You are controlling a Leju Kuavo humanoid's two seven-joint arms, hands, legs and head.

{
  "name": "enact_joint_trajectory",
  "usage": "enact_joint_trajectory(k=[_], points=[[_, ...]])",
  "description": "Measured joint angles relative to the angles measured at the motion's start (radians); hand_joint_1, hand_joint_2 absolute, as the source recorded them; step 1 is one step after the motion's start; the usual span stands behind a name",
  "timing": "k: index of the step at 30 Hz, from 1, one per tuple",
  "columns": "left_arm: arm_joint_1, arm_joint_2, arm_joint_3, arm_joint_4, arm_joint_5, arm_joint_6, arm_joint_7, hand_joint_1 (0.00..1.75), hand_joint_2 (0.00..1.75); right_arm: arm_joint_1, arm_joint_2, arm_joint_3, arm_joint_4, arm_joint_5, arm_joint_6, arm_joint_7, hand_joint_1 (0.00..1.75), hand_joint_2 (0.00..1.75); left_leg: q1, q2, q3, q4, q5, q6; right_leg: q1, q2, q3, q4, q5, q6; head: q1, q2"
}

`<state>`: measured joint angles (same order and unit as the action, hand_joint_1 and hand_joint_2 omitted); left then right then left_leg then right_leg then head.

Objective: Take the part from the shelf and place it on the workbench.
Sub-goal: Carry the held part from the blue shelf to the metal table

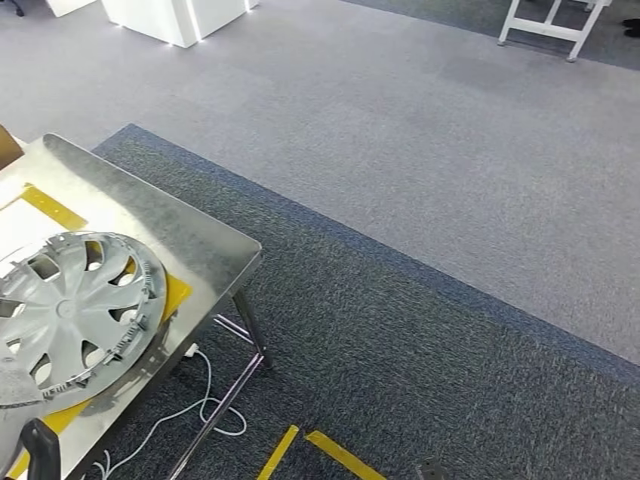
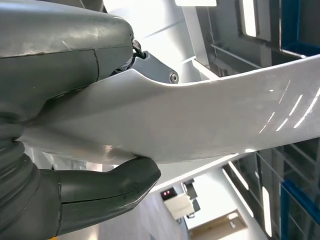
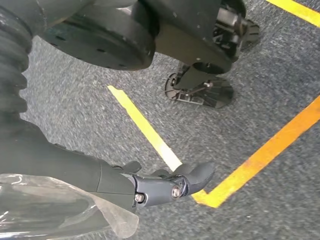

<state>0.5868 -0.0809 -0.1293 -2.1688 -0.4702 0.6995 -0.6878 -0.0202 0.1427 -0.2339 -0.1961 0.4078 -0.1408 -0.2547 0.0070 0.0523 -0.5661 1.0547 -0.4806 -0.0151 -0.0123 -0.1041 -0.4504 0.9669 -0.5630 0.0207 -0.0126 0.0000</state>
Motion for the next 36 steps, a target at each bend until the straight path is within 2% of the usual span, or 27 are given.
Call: enact_joint_trajectory(k=[1, 3, 4, 5, 6, 8, 9, 10, 11, 12, 13, 14, 15, 17, 19, 20, 21, 23, 25, 26, 27, 28, 30, 32, 34, 35, 36], points=[[0.000, 0.000, 0.000, 0.000, 0.000, 0.000, 0.000, 1.75, 1.75, -0.001, 0.000, 0.000, 0.000, 0.000, 0.000, 0.000, 0.00, 1.75, -0.005, 0.012, 0.014, -0.027, 0.000, 0.009, 0.001, -0.009, 0.005, 0.000, -0.003, 0.005, 0.000, 0.000], [0.001, 0.001, 0.000, -0.001, 0.001, 0.000, 0.000, 1.75, 1.75, -0.007, 0.001, -0.001, 0.000, 0.000, 0.000, 0.000, 0.00, 1.75, -0.011, 0.004, 0.013, -0.035, -0.005, 0.026, 0.002, -0.028, 0.016, -0.001, -0.006, 0.015, -0.001, 0.000], [0.002, 0.000, 0.000, -0.001, 0.001, 0.001, 0.000, 1.75, 1.75, -0.011, 0.001, -0.001, 0.000, 0.001, 0.000, 0.000, 0.00, 1.75, -0.010, -0.006, 0.012, -0.041, -0.005, 0.033, 0.000, -0.023, 0.018, 0.001, -0.011, 0.020, -0.002, 0.000], [0.001, 0.000, 0.000, -0.003, 0.002, 0.001, 0.000, 1.75, 1.75, -0.014, 0.002, -0.001, 0.000, 0.001, 0.000, -0.001, 0.00, 1.75, -0.009, -0.016, 0.012, -0.045, -0.003, 0.039, -0.002, -0.003, 0.012, 0.014, -0.022, 0.024, 0.001, 0.000], [0.000, 0.000, 0.000, -0.004, 0.004, 0.001, 0.000, 1.75, 1.75, -0.015, 0.002, -0.001, -0.001, 0.002, -0.001, -0.002, 0.00, 1.75, -0.006, -0.026, 0.012, -0.049, -0.001, 0.045, -0.004, 0.028, -0.007, 0.049, -0.043, 0.028, 0.004, 0.000], [-0.003, -0.001, 0.000, -0.006, 0.005, 0.002, 0.000, 1.75, 1.75, -0.012, 0.002, -0.003, -0.001, 0.004, -0.001, -0.003, 0.00, 1.75, -0.005, -0.048, 0.010, -0.051, 0.001, 0.054, -0.005, 0.088, -0.081, 0.186, -0.101, 0.029, 0.012, 0.000], [-0.004, -0.001, 0.000, -0.006, 0.003, 0.002, 0.000, 1.75, 1.75, -0.009, 0.002, -0.004, -0.001, 0.005, -0.001, -0.003, 0.00, 1.75, -0.005, -0.060, 0.009, -0.051, 0.002, 0.056, -0.005, 0.098, -0.124, 0.260, -0.122, 0.030, 0.013, 0.000], [-0.004, -0.001, 0.000, -0.006, 0.001, 0.002, 0.000, 1.75, 1.75, -0.006, 0.002, -0.005, 0.000, 0.007, -0.001, -0.003, 0.00, 1.75, -0.006, -0.074, 0.010, -0.050, 0.002, 0.057, -0.005, 0.102, -0.157, 0.308, -0.125, 0.030, 0.013, 0.000], [-0.004, -0.001, 0.000, -0.006, -0.002, 0.002, 0.000, 1.75, 1.75, -0.003, 0.002, -0.006, 0.000, 0.008, -0.001, -0.003, 0.00, 1.75, -0.007, -0.089, 0.011, -0.050, 0.002, 0.057, -0.005, 0.103, -0.172, 0.316, -0.107, 0.029, 0.013, 0.000], [-0.004, -0.001, 0.000, -0.006, -0.006, 0.002, 0.000, 1.75, 1.75, -0.001, 0.002, -0.007, 0.000, 0.009, -0.001, -0.004, 0.00, 1.75, -0.007, -0.103, 0.013, -0.050, 0.001, 0.057, -0.005, 0.106, -0.168, 0.282, -0.069, 0.027, 0.013, 0.000], [-0.004, -0.002, 0.000, -0.006, -0.009, 0.002, 0.000, 1.75, 1.75, 0.000, 0.002, -0.007, 0.000, 0.010, -0.001, -0.004, 0.00, 1.75, -0.007, -0.117, 0.015, -0.049, 0.001, 0.056, -0.006, 0.117, -0.148, 0.217, -0.021, 0.024, 0.013, 0.000], [-0.004, -0.002, 0.000, -0.006, -0.013, 0.002, 0.000, 1.75, 1.75, -0.001, 0.002, -0.008, 0.000, 0.010, -0.001, -0.005, 0.00, 1.75, -0.008, -0.129, 0.015, -0.046, -0.001, 0.053, -0.007, 0.141, -0.125, 0.148, 0.015, 0.021, 0.013, 0.000], [-0.005, -0.003, 0.001, -0.006, -0.015, 0.002, 0.000, 1.75, 1.75, -0.001, 0.002, -0.008, 0.000, 0.011, -0.001, -0.005, 0.00, 1.75, -0.009, -0.141, 0.012, -0.043, -0.002, 0.049, -0.008, 0.162, -0.103, 0.088, 0.036, 0.019, 0.013, 0.000], [-0.005, -0.005, 0.001, -0.008, -0.019, 0.002, 0.000, 1.75, 1.75, -0.001, 0.002, -0.008, 0.000, 0.013, -0.002, -0.006, 0.00, 1.75, -0.007, -0.162, 0.001, -0.038, 0.000, 0.037, -0.009, 0.185, -0.081, 0.039, 0.039, 0.015, 0.012, 0.000], [-0.005, -0.007, 0.001, -0.011, -0.018, 0.002, 0.000, 1.75, 1.75, -0.002, 0.003, -0.009, 0.000, 0.016, -0.004, -0.004, 0.00, 1.75, -0.003, -0.180, -0.007, -0.037, 0.004, 0.026, -0.010, 0.165, -0.075, 0.032, 0.041, 0.008, 0.011, 0.000], [-0.005, -0.008, 0.002, -0.014, -0.014, 0.002, 0.000, 1.75, 1.75, -0.002, 0.003, -0.009, 0.000, 0.018, -0.005, -0.003, 0.00, 1.75, -0.004, -0.170, -0.012, -0.029, -0.002, 0.020, -0.012, 0.153, -0.073, 0.029, 0.043, 0.003, 0.010, 0.000], [-0.007, -0.009, 0.004, -0.016, -0.005, 0.002, 0.000, 1.75, 1.75, -0.002, 0.003, -0.009, 0.000, 0.019, -0.005, -0.002, 0.00, 1.75, -0.005, -0.149, -0.024, -0.003, -0.020, 0.015, -0.014, 0.140, -0.070, 0.025, 0.045, -0.003, 0.007, 0.000], [-0.017, -0.013, 0.011, -0.021, 0.020, 0.002, 0.000, 1.75, 1.75, 0.000, 0.003, -0.009, 0.000, 0.024, -0.004, -0.001, 0.00, 1.75, -0.005, -0.093, -0.073, 0.105, -0.080, 0.006, -0.013, 0.110, -0.067, 0.022, 0.045, -0.010, 0.001, 0.000], [-0.026, -0.021, 0.028, -0.028, 0.047, 0.002, 0.000, 1.75, 1.75, 0.003, 0.003, -0.010, 0.000, 0.027, -0.005, -0.001, 0.00, 1.75, -0.001, -0.069, -0.125, 0.218, -0.124, -0.001, -0.011, 0.077, -0.066, 0.023, 0.042, -0.013, 0.000, 0.000], [-0.029, -0.028, 0.040, -0.032, 0.060, 0.002, 0.000, 1.75, 1.75, 0.004, 0.004, -0.011, 0.000, 0.027, -0.007, 0.000, 0.00, 1.75, 0.001, -0.065, -0.131, 0.233, -0.119, -0.003, -0.010, 0.063, -0.065, 0.023, 0.040, -0.012, 0.000, 0.000], [-0.032, -0.036, 0.054, -0.039, 0.073, 0.002, 0.000, 1.75, 1.75, 0.003, 0.006, -0.013, 0.000, 0.027, -0.010, 0.001, 0.00, 1.75, 0.002, -0.060, -0.117, 0.208, -0.096, -0.003, -0.010, 0.049, -0.063, 0.023, 0.038, -0.011, 0.000, 0.000], [-0.035, -0.044, 0.069, -0.046, 0.083, 0.002, 0.000, 1.75, 1.75, 0.001, 0.009, -0.014, 0.000, 0.027, -0.015, 0.003, 0.00, 1.75, 0.003, -0.052, -0.086, 0.149, -0.060, -0.002, -0.010, 0.037, -0.059, 0.023, 0.036, -0.010, 0.000, 0.000], [-0.045, -0.061, 0.099, -0.063, 0.093, 0.002, 0.000, 1.75, 1.75, -0.004, 0.017, -0.018, 0.000, 0.026, -0.022, 0.009, 0.00, 1.75, -0.004, -0.011, -0.017, 0.017, -0.011, 0.006, -0.007, 0.015, -0.052, 0.024, 0.029, -0.002, 0.000, 0.000], [-0.054, -0.075, 0.122, -0.079, 0.094, 0.002, 0.000, 1.75, 1.75, -0.009, 0.023, -0.022, 0.000, 0.027, -0.025, 0.015, 0.00, 1.75, -0.013, 0.013, 0.007, -0.036, -0.007, 0.017, -0.002, -0.003, -0.049, 0.024, 0.024, 0.010, 0.000, 0.000], [-0.058, -0.087, 0.139, -0.093, 0.087, 0.002, 0.000, 1.75, 1.75, -0.015, 0.028, -0.025, 0.000, 0.027, -0.024, 0.020, 0.00, 1.75, -0.014, -0.006, 0.003, -0.039, -0.006, 0.029, -0.002, -0.021, -0.041, 0.021, 0.021, 0.021, -0.001, 0.000], [-0.059, -0.092, 0.146, -0.101, 0.081, 0.002, 0.000, 1.75, 1.75, -0.019, 0.030, -0.027, 0.000, 0.028, -0.023, 0.021, 0.00, 1.75, -0.012, -0.016, 0.004, -0.043, -0.004, 0.035, -0.003, -0.013, -0.040, 0.024, 0.015, 0.027, 0.000, 0.000], [-0.063, -0.100, 0.153, -0.110, 0.074, 0.002, 0.000, 1.75, 1.75, -0.022, 0.032, -0.029, -0.001, 0.029, -0.022, 0.023, 0.00, 1.75, -0.010, -0.026, 0.005, -0.046, -0.001, 0.041, -0.005, 0.008, -0.046, 0.041, 0.001, 0.031, 0.002, 0.000]])
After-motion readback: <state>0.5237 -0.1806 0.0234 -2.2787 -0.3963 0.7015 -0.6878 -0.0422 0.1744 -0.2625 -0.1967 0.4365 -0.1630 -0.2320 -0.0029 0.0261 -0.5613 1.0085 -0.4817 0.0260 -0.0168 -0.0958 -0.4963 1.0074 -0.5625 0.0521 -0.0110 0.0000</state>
